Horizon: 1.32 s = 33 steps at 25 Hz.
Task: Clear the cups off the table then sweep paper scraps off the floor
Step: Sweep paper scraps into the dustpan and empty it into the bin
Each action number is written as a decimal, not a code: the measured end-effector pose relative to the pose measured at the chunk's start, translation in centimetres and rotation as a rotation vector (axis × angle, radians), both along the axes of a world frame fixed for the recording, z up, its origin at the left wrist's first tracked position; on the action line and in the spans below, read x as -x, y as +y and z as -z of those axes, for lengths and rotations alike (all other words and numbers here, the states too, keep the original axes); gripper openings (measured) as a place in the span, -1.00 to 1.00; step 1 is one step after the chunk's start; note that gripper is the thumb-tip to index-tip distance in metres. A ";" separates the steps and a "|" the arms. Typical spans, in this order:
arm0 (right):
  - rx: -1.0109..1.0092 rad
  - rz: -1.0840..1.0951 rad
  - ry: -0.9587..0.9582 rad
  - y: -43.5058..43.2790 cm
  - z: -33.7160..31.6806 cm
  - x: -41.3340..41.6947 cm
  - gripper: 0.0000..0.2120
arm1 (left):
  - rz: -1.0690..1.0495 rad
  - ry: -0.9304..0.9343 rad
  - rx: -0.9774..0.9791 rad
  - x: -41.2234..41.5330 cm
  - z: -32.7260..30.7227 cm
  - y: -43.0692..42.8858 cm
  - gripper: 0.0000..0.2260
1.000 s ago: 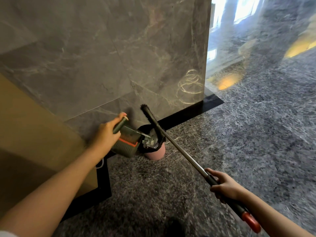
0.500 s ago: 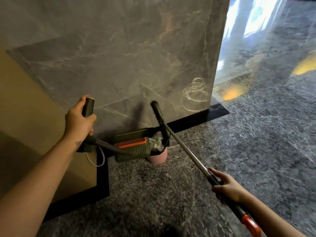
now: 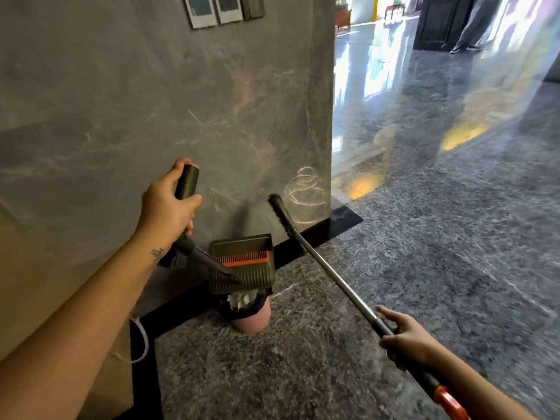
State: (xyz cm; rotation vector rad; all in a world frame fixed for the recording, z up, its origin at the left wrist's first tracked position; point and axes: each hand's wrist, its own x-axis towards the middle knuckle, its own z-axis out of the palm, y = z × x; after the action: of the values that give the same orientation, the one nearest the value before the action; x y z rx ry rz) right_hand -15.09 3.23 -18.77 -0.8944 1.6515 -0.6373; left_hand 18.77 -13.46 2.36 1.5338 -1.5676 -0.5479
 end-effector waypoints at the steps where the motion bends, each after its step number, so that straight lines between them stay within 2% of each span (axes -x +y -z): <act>1: -0.005 0.033 0.003 0.3 -0.2 0.5 -0.29 | 0.037 0.000 0.001 1.5 0.0 -0.7 -0.42; 10: 0.034 0.558 -0.119 4.6 -2.8 8.4 -0.43 | 0.546 0.074 -0.085 21.3 5.4 -4.8 -0.54; 14: 0.079 0.824 -0.184 7.5 -3.2 14.9 -0.40 | 0.718 0.066 -0.172 32.9 9.8 -4.0 -0.51; 21: 0.157 1.168 -0.260 13.0 -1.9 31.0 -0.42 | 1.003 0.046 -0.349 57.6 16.4 0.6 -0.50; 33: 0.158 1.618 -0.251 24.7 -2.1 63.3 -0.44 | 1.540 -0.074 -0.450 101.0 17.3 14.2 -0.50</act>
State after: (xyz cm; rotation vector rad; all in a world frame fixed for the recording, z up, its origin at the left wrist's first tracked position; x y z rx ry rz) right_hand -78.36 27.90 -16.65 0.6527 1.8325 -1.8397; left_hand -82.19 0.76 -14.98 0.2722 -2.6033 -1.7356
